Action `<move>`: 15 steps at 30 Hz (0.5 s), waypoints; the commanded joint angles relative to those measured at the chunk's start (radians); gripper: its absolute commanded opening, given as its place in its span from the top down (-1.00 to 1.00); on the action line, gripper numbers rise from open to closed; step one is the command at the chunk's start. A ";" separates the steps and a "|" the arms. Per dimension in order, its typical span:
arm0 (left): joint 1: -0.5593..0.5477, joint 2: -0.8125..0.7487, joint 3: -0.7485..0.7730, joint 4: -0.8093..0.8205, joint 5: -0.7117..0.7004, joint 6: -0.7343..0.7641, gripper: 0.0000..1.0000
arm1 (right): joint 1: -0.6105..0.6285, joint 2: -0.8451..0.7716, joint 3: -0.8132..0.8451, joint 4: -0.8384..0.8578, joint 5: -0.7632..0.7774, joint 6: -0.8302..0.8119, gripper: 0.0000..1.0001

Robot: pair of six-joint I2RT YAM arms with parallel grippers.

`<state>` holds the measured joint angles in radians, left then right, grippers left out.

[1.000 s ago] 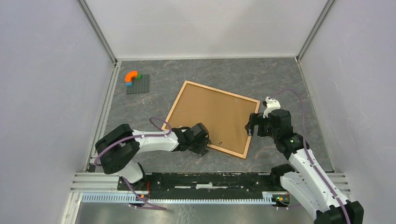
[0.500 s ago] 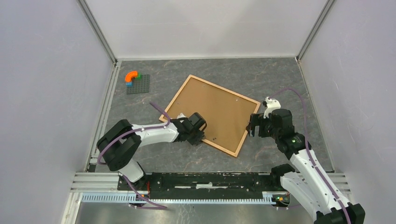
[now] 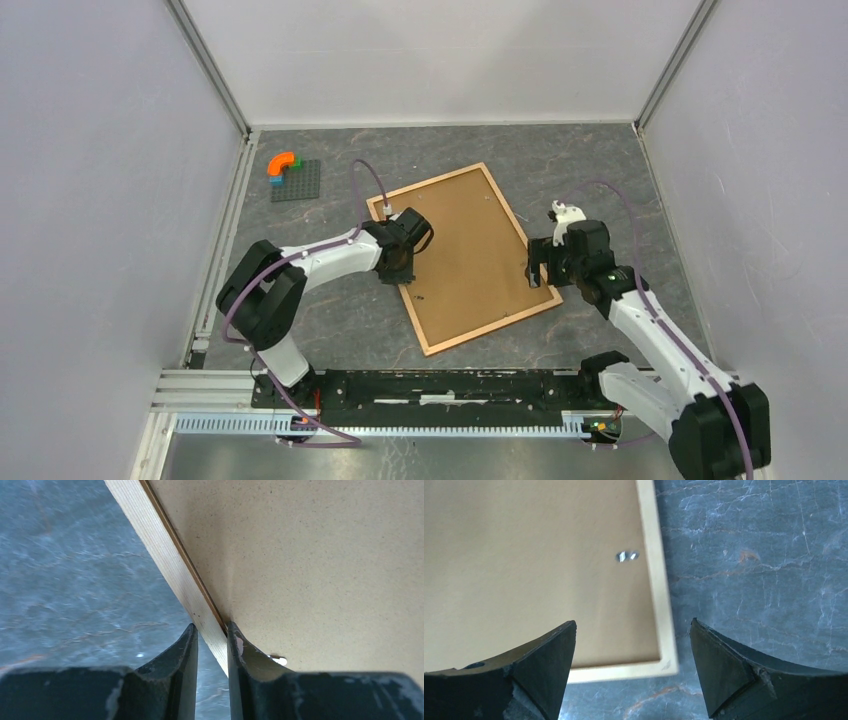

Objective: Put the photo into the frame

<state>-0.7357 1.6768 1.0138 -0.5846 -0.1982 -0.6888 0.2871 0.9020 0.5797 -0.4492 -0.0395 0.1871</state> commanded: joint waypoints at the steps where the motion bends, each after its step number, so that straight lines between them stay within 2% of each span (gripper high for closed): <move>1: 0.028 0.066 0.017 -0.188 -0.141 0.288 0.96 | 0.003 0.126 0.068 0.097 0.052 -0.039 -0.75; 7: 0.090 0.074 0.011 -0.188 -0.145 0.308 0.95 | 0.027 0.333 0.100 0.111 0.047 -0.111 -0.60; 10: 0.105 0.075 0.009 -0.186 -0.139 0.320 0.96 | 0.041 0.382 0.116 0.130 0.087 -0.126 -0.57; 12: 0.106 0.077 0.007 -0.184 -0.127 0.323 0.95 | 0.048 0.404 0.124 0.151 0.059 -0.121 -0.50; 15: 0.107 0.078 0.002 -0.182 -0.112 0.323 0.96 | 0.069 0.420 0.125 0.187 0.042 -0.084 -0.49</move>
<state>-0.6449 1.6993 1.0534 -0.6968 -0.2455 -0.4622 0.3363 1.3121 0.6525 -0.3466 0.0074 0.0914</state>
